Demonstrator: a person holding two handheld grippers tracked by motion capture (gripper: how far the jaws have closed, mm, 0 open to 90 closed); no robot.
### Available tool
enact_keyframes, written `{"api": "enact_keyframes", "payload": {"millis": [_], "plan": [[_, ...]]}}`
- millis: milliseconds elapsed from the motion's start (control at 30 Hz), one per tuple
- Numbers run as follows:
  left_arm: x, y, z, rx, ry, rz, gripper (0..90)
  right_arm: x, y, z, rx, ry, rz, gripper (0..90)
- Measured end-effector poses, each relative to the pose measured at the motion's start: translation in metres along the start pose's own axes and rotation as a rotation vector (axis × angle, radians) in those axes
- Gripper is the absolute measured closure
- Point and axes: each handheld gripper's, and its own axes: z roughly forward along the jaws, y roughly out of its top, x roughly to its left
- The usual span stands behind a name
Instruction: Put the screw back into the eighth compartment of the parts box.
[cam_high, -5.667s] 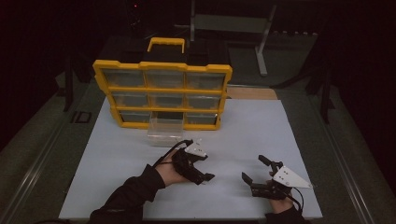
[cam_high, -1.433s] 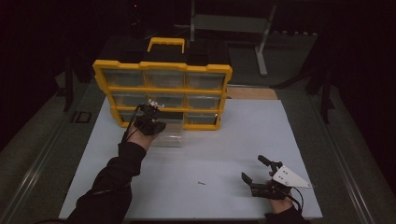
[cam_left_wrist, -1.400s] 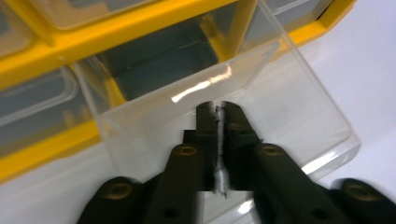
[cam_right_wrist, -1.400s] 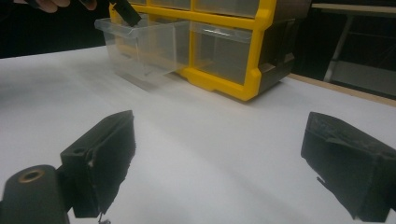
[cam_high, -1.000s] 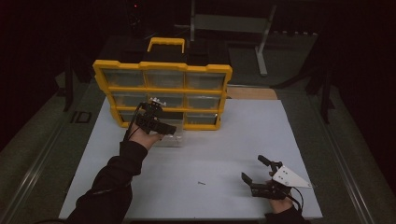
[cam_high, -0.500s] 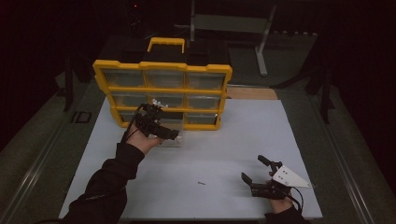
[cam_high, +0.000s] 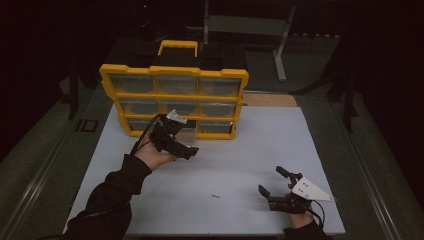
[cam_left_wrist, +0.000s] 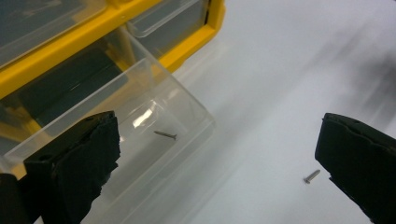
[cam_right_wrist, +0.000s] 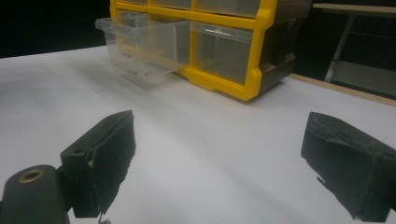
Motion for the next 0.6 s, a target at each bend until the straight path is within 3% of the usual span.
{"api": "enact_keyframes", "payload": {"millis": [33, 200, 300, 333, 467, 600], "plan": [[-0.005, -0.001, 0.001, 0.001, -0.019, 0.029, 0.0, 0.0, 0.0, 0.0, 0.0, 0.0, 0.0, 10.2], [-0.014, -0.003, 0.004, 0.0, -0.059, 0.069, 0.0, 0.0, 0.0, 0.0, 0.0, 0.001, -0.002, 10.2], [-0.023, -0.005, 0.006, -0.006, -0.104, 0.124, 0.0, 0.0, 0.0, 0.0, -0.001, 0.002, 0.001, 10.1], [-0.023, -0.005, 0.006, -0.006, -0.104, 0.124, 0.0, 0.0, 0.0, 0.0, -0.001, 0.002, 0.001, 10.1], [-0.037, -0.008, 0.009, -0.019, -0.168, 0.203, 0.0, 0.0, 0.0, 0.0, 0.001, 0.004, 0.001, 10.2], [-0.044, -0.01, 0.011, -0.019, -0.187, 0.231, 0.0, 0.0, 0.0, 0.0, 0.001, 0.004, 0.001, 10.2]]}}
